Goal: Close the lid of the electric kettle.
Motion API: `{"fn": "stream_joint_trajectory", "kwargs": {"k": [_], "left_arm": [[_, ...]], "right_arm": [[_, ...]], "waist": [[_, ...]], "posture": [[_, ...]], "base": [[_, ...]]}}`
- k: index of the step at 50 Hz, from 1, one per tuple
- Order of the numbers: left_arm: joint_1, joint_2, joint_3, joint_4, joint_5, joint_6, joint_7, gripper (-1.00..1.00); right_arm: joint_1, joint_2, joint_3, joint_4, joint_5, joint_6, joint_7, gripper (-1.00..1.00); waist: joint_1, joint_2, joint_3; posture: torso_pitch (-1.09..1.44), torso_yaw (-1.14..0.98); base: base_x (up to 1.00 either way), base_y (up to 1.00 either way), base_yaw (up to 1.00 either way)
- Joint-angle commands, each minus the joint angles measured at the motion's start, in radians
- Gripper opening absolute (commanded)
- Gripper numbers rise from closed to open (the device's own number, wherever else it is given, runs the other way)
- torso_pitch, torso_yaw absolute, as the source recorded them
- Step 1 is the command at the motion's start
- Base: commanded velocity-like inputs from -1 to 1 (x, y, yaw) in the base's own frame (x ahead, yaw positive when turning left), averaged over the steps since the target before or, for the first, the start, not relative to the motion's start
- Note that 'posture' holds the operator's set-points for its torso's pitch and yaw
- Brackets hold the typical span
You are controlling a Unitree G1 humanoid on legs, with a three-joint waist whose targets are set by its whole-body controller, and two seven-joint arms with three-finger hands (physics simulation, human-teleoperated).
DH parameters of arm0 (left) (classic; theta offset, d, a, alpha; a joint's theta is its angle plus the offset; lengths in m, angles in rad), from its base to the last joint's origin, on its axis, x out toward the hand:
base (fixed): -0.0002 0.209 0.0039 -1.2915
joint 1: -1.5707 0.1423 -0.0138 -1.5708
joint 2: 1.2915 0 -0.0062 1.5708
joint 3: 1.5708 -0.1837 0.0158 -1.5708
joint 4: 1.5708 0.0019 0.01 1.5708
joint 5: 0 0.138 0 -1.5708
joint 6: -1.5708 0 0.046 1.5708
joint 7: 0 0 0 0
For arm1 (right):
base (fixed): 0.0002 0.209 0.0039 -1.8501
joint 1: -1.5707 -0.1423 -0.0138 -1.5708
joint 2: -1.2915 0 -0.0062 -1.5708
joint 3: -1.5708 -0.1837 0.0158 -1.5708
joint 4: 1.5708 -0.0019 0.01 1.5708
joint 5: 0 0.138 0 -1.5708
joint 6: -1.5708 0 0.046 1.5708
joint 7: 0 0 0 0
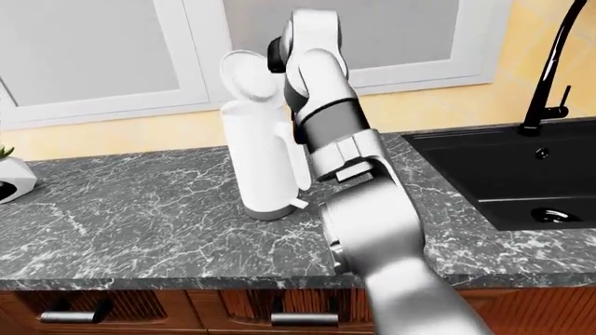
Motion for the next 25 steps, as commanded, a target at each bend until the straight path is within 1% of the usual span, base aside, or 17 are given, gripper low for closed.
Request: {"fn": "stream_joint_trajectory", "kwargs": {"k": [1, 4, 8, 11, 13, 16, 18, 19, 25], "left_arm": [[-0.019, 0.019, 0.003, -0.015, -0.003, -0.021, 0.0, 1.0], [-0.02, 0.018, -0.003, -0.012, 0.0, -0.026, 0.001, 1.0], [-0.021, 0.021, 0.003, -0.009, -0.004, -0.025, 0.001, 1.0], [-0.021, 0.025, 0.011, -0.012, -0.012, -0.018, 0.003, 1.0], [-0.02, 0.025, 0.007, -0.019, -0.013, -0.014, 0.008, 1.0], [-0.018, 0.021, -0.003, -0.022, -0.006, -0.018, 0.009, 1.0], [-0.018, 0.02, -0.001, -0.022, -0.007, -0.017, 0.008, 1.0], [-0.017, 0.02, -0.002, -0.021, -0.004, -0.019, 0.006, 1.0], [-0.016, 0.018, 0.0, -0.023, -0.004, -0.017, 0.005, 1.0]], "right_arm": [[-0.045, -0.004, 0.0, -0.023, 0.002, -0.003, -0.03, 1.0], [-0.058, 0.007, 0.006, -0.002, 0.006, -0.003, -0.039, 1.0], [-0.079, 0.011, 0.01, 0.016, 0.011, -0.006, -0.038, 1.0], [-0.095, -0.008, 0.007, 0.02, 0.012, -0.015, -0.028, 1.0], [-0.079, -0.033, 0.011, -0.015, 0.0, -0.021, 0.003, 1.0], [-0.061, -0.048, 0.005, -0.049, -0.011, -0.02, 0.024, 1.0], [-0.056, -0.052, 0.003, -0.066, -0.018, -0.018, 0.038, 1.0], [-0.055, -0.054, -0.002, -0.058, -0.017, -0.023, 0.026, 1.0], [-0.057, -0.054, -0.006, -0.063, -0.023, -0.02, 0.032, 1.0]], "waist": [[0.0, 0.004, -0.001], [0.002, 0.004, -0.002], [0.005, 0.003, -0.003], [0.006, 0.002, -0.002], [0.008, 0.0, -0.001], [0.012, -0.005, 0.0], [0.014, -0.006, -0.001], [0.014, -0.006, -0.002], [0.013, -0.002, -0.002]], "posture": [[-0.64, 0.0], [-0.64, 0.0], [-0.64, 0.0], [-0.64, 0.0], [-0.64, 0.0], [-0.64, 0.0], [-0.64, 0.0], [-0.64, 0.0], [-0.64, 0.0]], "base": [[0.0, 0.0, 0.0], [0.0, 0.0, 0.0], [0.0, 0.0, 0.0], [0.0, 0.0, 0.0], [0.0, 0.0, 0.0], [0.0, 0.0, 0.0], [0.0, 0.0, 0.0], [0.0, 0.0, 0.0], [0.0, 0.0, 0.0]]}}
